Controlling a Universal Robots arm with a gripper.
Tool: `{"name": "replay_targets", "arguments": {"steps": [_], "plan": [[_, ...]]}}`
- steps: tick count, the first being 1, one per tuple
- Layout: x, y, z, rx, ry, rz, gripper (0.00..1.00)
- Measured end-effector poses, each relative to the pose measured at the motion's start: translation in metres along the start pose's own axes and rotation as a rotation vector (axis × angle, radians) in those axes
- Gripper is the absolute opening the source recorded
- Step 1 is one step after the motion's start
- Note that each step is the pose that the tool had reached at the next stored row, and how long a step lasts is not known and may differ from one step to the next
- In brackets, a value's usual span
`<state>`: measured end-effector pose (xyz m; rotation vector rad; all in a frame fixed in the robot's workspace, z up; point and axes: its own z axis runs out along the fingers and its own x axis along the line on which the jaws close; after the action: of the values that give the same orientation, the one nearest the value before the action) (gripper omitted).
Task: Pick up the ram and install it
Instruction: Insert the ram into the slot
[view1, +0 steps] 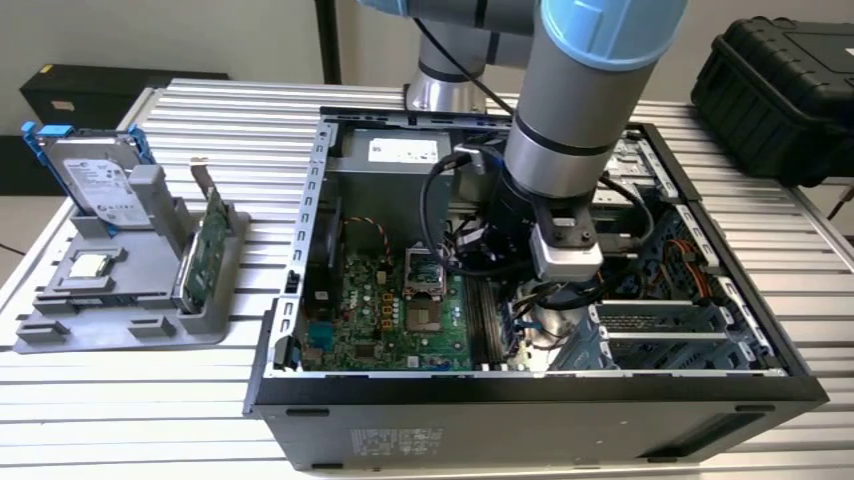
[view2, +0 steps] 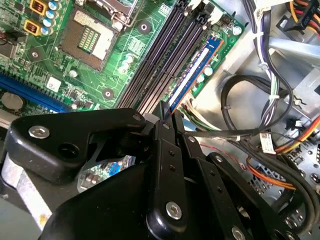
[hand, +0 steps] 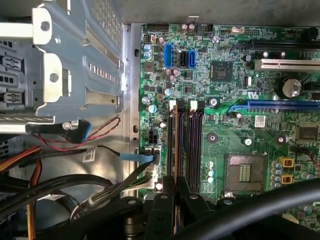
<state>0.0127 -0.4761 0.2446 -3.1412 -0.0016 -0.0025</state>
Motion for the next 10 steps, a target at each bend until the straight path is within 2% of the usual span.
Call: {"name": "replay_targets", "arguments": {"steps": [3,10], "plan": [[0.0000,-0.0002,0.0039,0.0001,0.0000,0.000,0.00],[0.0000,-0.0004,0.0060,0.0004,0.0001,0.000,0.00]]}}
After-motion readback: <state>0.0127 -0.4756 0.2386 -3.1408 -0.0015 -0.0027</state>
